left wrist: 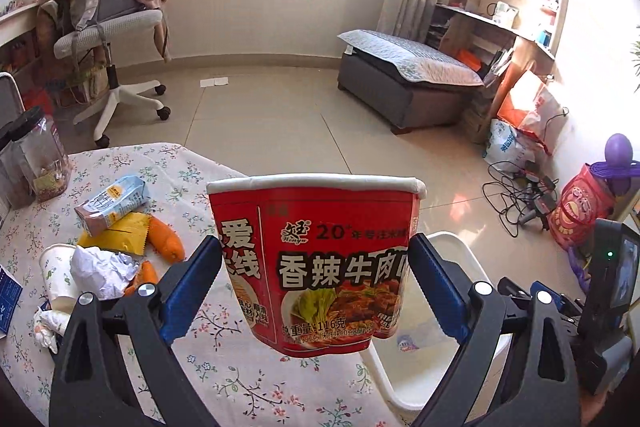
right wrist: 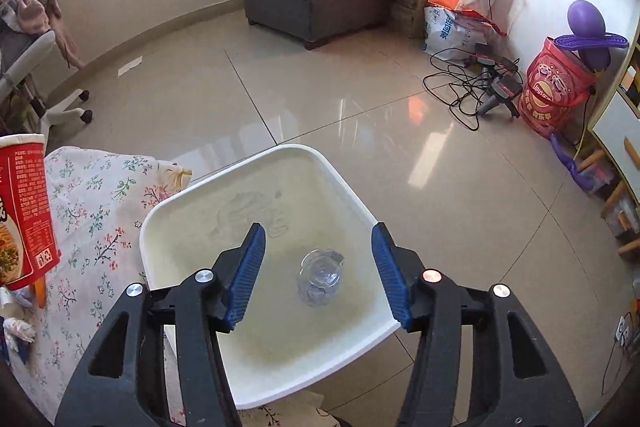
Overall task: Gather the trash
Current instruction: 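Open the right tool to drop the bottle while the left tool drops the noodle cup, then move both open tools back over the table, then grasp the blue box with the left tool while the right tool grasps the white paper cup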
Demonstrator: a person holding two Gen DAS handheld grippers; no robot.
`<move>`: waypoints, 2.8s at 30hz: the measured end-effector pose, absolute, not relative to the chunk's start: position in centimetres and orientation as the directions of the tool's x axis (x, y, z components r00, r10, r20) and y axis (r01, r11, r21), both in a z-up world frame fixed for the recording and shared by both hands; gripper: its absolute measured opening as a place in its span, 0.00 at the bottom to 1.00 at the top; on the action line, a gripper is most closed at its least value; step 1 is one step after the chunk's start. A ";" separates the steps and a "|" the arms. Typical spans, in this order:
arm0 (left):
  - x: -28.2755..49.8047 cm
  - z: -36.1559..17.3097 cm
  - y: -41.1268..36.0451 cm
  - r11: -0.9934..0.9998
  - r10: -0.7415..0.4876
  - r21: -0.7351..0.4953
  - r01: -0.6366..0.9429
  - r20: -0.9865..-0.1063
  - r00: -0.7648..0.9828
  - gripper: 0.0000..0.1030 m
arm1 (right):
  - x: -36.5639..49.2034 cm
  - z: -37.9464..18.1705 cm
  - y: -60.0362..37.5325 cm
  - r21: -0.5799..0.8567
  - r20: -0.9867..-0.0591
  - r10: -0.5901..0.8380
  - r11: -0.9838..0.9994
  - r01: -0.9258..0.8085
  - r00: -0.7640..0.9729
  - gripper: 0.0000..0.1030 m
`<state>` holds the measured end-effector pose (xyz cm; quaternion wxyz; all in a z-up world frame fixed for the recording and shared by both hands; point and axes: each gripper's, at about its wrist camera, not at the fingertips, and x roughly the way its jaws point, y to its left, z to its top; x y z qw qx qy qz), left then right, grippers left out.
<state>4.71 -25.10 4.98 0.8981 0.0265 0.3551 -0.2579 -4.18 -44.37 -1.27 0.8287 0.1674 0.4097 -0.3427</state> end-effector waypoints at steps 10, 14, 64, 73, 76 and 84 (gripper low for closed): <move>3.8 2.2 -31.8 0.789 -0.512 -0.170 0.590 -0.712 0.480 0.89 | -7.7 -0.1 -47.6 -0.012 -0.726 -0.588 0.530 0.848 0.357 0.90; 3.7 0.7 -33.9 0.763 -0.527 -0.201 0.614 -0.744 0.410 0.89 | -9.0 -0.1 -49.3 -0.011 -0.727 -0.616 0.452 0.892 0.303 0.92; 11.5 1.5 -5.7 0.987 -0.150 -0.086 0.133 -0.771 0.619 0.92 | 5.2 3.2 -24.9 -0.121 -0.638 -0.421 0.882 0.456 0.645 0.93; 13.6 1.2 3.0 0.999 -0.036 -0.035 0.013 -0.789 0.613 0.92 | 7.7 3.5 -16.2 -0.137 -0.621 -0.298 0.952 0.275 0.725 0.93; 14.9 0.6 5.9 0.999 0.035 0.036 -0.010 -0.810 0.586 0.92 | 7.9 3.2 -14.1 -0.145 -0.620 -0.264 0.964 0.222 0.739 0.93; 18.6 -2.5 13.1 0.992 0.117 0.126 -0.008 -0.898 0.425 0.92 | 8.2 1.5 -10.5 -0.180 -0.648 -0.199 0.978 0.106 0.735 0.93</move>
